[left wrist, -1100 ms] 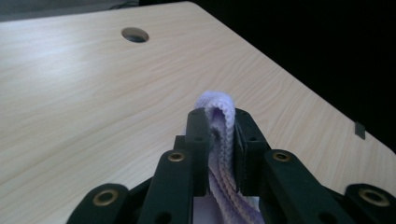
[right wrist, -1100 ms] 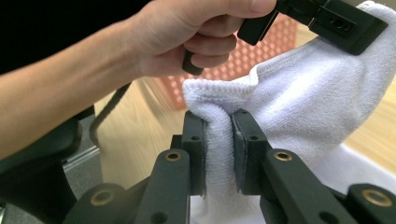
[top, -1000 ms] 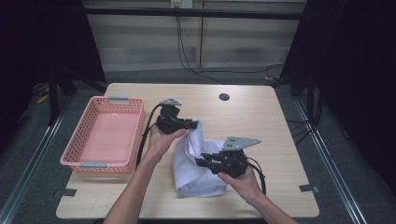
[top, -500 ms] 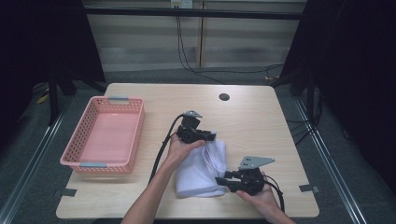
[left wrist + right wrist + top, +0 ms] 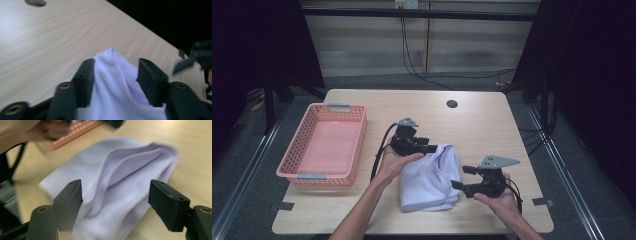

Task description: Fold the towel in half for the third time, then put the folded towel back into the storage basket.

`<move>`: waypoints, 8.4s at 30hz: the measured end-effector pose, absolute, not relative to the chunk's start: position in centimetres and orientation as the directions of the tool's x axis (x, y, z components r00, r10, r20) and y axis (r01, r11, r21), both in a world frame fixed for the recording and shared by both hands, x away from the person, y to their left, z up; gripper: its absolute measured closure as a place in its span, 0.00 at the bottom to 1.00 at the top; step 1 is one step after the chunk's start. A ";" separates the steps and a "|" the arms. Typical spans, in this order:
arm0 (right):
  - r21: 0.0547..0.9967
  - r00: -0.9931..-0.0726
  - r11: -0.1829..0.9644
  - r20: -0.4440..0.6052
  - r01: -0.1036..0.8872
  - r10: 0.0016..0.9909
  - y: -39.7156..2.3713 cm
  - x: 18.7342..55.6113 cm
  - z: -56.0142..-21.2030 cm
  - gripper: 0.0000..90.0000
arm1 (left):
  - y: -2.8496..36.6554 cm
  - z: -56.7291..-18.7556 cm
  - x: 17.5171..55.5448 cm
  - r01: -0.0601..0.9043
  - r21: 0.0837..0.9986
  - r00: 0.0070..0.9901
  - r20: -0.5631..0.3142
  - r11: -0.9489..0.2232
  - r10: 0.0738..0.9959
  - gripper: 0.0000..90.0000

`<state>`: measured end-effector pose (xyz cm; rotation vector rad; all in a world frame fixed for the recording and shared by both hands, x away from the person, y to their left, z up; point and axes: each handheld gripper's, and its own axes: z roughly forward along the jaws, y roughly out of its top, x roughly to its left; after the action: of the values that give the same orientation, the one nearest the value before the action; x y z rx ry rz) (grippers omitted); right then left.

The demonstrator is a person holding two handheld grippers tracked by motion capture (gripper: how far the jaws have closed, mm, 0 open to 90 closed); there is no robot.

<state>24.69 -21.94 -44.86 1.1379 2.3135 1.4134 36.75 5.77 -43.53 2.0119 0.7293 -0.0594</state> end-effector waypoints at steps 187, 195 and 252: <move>0.809 -0.765 0.308 0.247 0.501 0.595 -15.2 43.3 -36.0 0.77 | 17.6 -37.3 31.1 0.442 0.855 0.817 -0.257 -0.274 0.516 0.82; 0.812 -0.774 0.308 0.250 0.495 0.582 -13.7 44.1 -35.0 0.77 | 19.2 -36.7 31.4 0.440 0.861 0.803 -0.249 -0.256 0.541 0.82; 0.794 -0.843 0.398 0.252 0.460 0.475 5.2 49.0 -32.5 0.77 | 36.0 -36.0 30.7 0.514 0.856 0.582 -0.295 -0.061 0.758 0.82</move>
<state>49.03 5.24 -32.51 0.8744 2.6137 1.4763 30.74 36.02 -36.00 1.7207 1.0585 0.2792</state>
